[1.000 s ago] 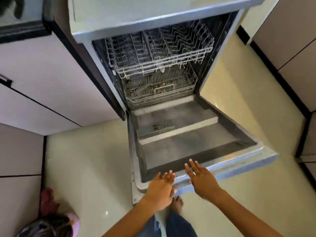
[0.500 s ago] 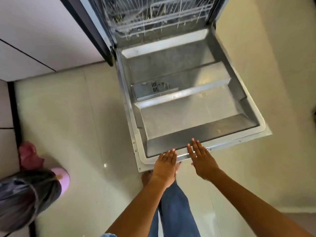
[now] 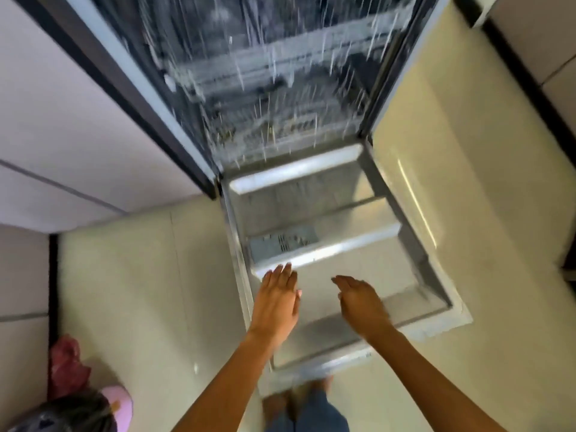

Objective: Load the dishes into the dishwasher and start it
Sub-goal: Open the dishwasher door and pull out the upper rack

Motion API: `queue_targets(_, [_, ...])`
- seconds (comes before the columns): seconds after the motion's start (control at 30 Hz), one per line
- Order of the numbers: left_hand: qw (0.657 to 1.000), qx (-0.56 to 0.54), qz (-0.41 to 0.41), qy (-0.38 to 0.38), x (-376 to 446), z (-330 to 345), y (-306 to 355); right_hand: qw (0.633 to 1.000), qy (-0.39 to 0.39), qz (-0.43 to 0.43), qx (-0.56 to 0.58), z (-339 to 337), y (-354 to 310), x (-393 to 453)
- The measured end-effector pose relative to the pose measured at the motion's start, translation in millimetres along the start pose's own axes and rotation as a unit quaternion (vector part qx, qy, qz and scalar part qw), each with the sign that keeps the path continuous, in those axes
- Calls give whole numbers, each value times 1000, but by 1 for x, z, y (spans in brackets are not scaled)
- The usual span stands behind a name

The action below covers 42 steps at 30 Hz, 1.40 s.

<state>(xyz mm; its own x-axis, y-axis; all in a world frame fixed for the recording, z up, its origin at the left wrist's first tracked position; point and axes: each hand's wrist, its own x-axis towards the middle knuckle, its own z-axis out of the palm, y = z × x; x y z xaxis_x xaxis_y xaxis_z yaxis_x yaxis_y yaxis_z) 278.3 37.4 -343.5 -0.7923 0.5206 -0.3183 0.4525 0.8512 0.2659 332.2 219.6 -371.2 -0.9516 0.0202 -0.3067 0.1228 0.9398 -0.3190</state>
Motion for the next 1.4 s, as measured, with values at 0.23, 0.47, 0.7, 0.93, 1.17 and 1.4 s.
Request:
queue_targets(0.23, [974,50,-15,219,130,-190,-38,976,213,-52,14,-197,-55,156])
queue_targets(0.47, [962,106,-7,251,215,-255,-105,937,316,-147,-13,-257,-107,280])
queue_targets(0.7, [973,81,33,212,245,-246,-151,976,168,-97,-104,-236,-116,347])
queue_targets(0.93, [950,46,57,305,250,-230,-155,971,231,-62,6,-239,-125,343])
queue_targets(1.17, [955,5,56,292,243,-230,-153,975,215,-35,36,-241,-127,337])
queue_targets(1.4, [963,21,65,262,181,-205,-120,972,224,-63,41,-219,-115,266])
